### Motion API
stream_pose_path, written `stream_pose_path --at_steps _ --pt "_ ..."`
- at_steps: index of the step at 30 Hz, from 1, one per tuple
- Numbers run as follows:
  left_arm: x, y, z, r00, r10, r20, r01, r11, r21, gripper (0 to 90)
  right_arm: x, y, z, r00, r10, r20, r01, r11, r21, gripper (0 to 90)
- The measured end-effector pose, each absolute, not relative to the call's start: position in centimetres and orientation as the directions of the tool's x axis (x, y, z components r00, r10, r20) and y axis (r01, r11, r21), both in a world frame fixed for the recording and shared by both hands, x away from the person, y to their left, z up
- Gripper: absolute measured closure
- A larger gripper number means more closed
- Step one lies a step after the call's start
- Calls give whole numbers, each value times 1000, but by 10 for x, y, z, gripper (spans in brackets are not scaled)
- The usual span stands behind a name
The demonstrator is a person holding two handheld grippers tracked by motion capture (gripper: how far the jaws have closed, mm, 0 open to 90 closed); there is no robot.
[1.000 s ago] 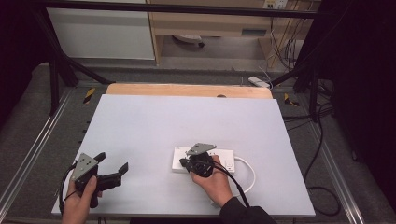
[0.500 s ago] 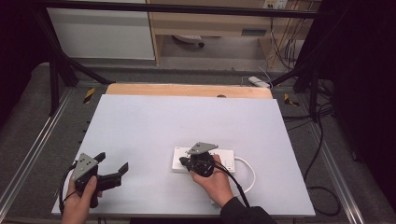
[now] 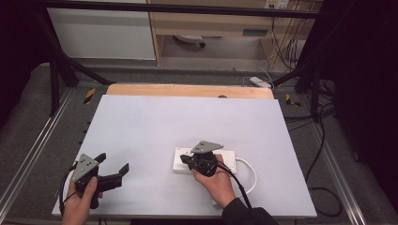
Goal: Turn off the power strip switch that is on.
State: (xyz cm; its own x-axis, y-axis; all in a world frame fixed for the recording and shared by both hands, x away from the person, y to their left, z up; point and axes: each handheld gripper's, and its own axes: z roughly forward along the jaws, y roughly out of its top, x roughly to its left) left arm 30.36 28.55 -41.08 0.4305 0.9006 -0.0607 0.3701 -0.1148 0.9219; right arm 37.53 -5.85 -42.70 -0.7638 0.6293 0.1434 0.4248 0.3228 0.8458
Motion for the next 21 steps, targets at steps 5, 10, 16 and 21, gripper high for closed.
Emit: stream_pose_path --at_steps 5,10,16,21 --pt "304 285 -411 431 900 -61 370 -115 922 56 376 -62 -424 -756 635 158 417 282 864 893" --pt "304 285 -411 431 900 -62 371 -114 922 56 376 -64 -421 -749 641 167 413 255 875 858" --pt "304 285 -411 431 900 -62 370 -114 922 56 375 -68 -417 -742 647 174 411 235 881 753" --pt "304 285 -411 430 901 -60 370 -115 922 56 375 -71 -409 -736 657 164 397 223 890 629"
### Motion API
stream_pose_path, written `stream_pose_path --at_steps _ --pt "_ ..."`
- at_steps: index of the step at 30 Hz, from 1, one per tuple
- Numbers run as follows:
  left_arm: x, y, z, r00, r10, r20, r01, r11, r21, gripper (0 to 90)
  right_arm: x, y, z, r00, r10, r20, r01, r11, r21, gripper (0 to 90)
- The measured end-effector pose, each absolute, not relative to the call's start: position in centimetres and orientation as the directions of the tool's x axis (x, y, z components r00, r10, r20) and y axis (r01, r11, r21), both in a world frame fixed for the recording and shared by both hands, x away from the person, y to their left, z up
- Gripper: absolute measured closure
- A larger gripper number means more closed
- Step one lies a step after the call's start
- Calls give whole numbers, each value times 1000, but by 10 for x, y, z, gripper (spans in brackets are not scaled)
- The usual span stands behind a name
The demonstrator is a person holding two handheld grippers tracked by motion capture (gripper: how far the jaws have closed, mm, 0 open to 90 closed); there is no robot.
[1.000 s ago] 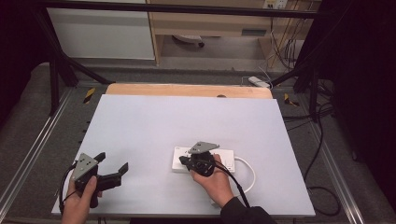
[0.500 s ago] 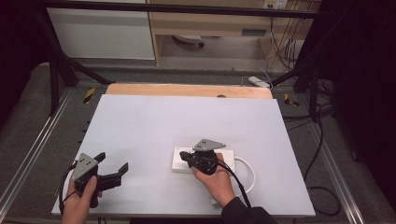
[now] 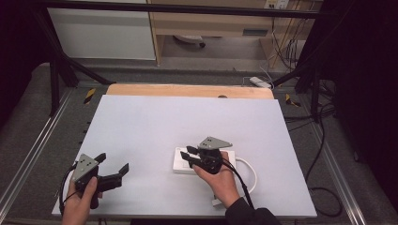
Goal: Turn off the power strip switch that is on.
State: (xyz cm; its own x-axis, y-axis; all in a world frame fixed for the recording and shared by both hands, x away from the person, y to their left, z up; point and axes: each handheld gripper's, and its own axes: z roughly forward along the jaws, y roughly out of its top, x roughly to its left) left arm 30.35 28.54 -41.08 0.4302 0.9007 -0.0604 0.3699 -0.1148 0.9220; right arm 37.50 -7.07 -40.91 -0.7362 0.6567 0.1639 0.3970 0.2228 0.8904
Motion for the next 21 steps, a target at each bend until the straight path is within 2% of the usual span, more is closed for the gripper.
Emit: stream_pose_path --at_steps 21 --pt "303 286 -411 427 903 -56 368 -117 922 53 384 -91 -381 -700 701 139 383 204 901 133"
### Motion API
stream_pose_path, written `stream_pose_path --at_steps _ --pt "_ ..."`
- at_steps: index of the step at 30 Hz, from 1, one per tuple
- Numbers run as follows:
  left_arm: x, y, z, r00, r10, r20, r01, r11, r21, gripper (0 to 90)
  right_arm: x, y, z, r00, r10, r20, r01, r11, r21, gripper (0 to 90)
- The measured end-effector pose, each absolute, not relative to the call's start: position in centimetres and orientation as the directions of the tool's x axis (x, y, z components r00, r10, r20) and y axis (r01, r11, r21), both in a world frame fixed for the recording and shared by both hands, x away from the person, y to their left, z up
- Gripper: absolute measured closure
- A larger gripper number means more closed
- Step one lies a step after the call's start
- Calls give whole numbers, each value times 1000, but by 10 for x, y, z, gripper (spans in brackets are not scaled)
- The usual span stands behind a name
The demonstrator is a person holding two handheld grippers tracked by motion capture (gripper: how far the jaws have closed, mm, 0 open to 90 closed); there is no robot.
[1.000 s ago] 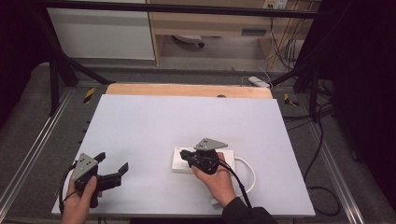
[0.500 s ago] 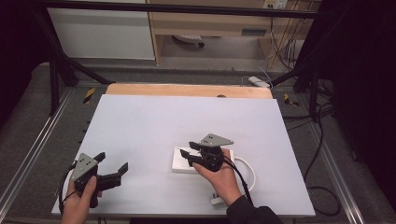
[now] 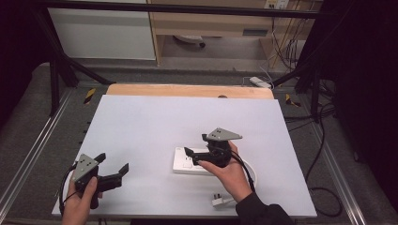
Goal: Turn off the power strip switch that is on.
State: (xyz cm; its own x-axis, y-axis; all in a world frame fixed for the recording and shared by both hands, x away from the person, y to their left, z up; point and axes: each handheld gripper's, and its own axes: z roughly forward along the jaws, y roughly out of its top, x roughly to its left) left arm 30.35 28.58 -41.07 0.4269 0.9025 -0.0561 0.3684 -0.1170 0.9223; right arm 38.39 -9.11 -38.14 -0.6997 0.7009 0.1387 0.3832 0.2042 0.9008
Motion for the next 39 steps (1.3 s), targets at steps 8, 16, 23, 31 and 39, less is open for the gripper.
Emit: stream_pose_path --at_steps 8,16,23,31,39 --pt "303 286 -411 425 903 -55 369 -118 922 54 388 -102 -371 -677 725 125 377 196 905 29" --pt "303 286 -411 426 903 -55 369 -118 922 54 391 -114 -364 -652 751 103 333 162 929 24" --pt "303 286 -411 423 905 -56 369 -115 922 54 393 -127 -357 -648 755 105 319 143 937 51" --pt "303 286 -411 422 905 -56 370 -116 922 54 394 -144 -350 -633 768 97 299 126 946 84" --pt "303 286 -411 423 904 -56 372 -117 921 54 392 -160 -345 -619 780 91 289 119 950 61"
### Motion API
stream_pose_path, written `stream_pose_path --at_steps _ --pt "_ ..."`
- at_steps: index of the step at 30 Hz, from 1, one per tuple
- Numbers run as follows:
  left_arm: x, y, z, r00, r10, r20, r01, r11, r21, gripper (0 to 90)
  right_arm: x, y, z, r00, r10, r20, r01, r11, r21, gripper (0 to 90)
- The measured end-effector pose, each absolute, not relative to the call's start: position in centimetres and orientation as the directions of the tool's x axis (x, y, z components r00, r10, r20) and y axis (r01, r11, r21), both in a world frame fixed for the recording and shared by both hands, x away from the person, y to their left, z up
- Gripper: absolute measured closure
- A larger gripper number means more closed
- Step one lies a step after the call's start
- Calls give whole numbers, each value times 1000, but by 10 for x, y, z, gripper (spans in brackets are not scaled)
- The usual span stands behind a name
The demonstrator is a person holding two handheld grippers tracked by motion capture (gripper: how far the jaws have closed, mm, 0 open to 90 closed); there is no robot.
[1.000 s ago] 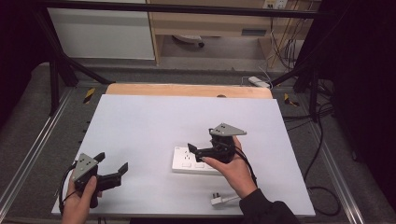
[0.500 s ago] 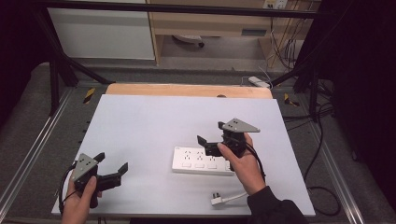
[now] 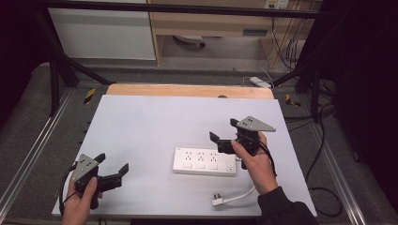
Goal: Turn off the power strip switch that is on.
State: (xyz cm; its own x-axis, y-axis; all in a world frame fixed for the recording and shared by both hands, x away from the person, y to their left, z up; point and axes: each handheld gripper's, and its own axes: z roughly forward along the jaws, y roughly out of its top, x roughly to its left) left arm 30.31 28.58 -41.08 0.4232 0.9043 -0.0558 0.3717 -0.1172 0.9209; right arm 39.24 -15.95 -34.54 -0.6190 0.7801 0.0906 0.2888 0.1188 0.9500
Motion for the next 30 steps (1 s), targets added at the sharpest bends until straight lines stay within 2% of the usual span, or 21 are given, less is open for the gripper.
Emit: stream_pose_path --at_steps 30 --pt "302 286 -411 417 907 -59 374 -111 921 54 378 -245 -339 -482 873 69 219 43 975 26"
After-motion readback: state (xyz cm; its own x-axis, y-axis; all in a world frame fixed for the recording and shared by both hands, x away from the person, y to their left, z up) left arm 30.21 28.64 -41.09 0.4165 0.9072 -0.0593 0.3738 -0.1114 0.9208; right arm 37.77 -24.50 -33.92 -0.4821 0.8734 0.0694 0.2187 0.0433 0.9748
